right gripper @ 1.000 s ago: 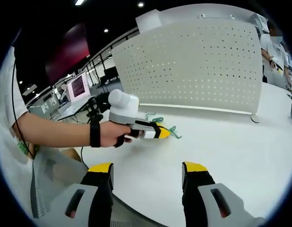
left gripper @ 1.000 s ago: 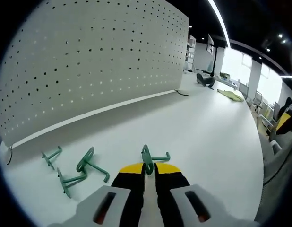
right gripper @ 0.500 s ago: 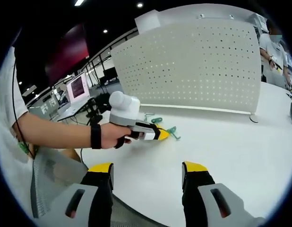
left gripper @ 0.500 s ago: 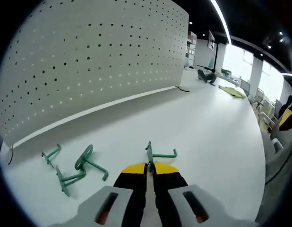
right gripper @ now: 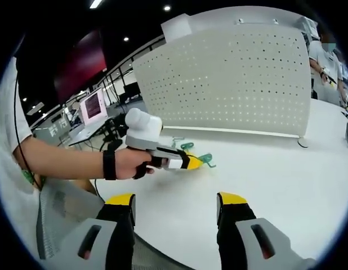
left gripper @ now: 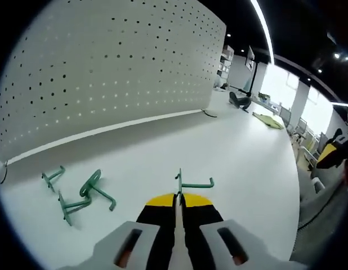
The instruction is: Insert the hook assembly into the mounting plate slot until the hook locks in place.
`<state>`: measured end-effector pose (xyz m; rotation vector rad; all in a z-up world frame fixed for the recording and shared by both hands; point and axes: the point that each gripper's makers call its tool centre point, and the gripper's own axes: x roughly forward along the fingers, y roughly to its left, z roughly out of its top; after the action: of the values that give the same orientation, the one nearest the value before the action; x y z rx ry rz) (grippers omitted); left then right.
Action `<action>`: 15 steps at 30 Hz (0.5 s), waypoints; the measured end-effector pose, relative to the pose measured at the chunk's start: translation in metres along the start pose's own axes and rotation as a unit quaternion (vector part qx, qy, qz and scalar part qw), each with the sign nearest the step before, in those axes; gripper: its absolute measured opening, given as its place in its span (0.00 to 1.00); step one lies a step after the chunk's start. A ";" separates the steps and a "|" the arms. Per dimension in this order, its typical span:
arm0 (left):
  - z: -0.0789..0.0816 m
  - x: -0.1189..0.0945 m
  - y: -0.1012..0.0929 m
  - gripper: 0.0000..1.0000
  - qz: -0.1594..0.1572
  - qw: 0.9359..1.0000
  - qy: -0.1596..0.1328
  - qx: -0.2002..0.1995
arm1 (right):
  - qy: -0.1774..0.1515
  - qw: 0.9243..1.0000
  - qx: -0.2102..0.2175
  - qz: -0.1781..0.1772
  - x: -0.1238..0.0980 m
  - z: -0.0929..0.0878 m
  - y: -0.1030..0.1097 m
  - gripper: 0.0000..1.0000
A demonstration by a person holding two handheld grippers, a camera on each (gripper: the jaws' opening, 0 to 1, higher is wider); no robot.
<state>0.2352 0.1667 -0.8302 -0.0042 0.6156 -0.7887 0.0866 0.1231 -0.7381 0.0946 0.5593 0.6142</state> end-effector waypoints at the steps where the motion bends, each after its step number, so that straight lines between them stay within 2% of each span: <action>1: 0.001 -0.002 -0.001 0.04 -0.001 1.000 -0.002 0.002 | -0.001 1.000 0.001 0.001 0.000 0.001 0.000 0.58; 15: 0.010 -0.025 -0.022 0.03 -0.027 0.999 -0.033 -0.016 | -0.024 1.000 0.011 0.006 0.000 0.010 -0.002 0.56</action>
<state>0.2124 0.1656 -0.8046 -0.0756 0.5662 -0.8275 0.0929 0.1226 -0.7298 0.1331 0.5198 0.6163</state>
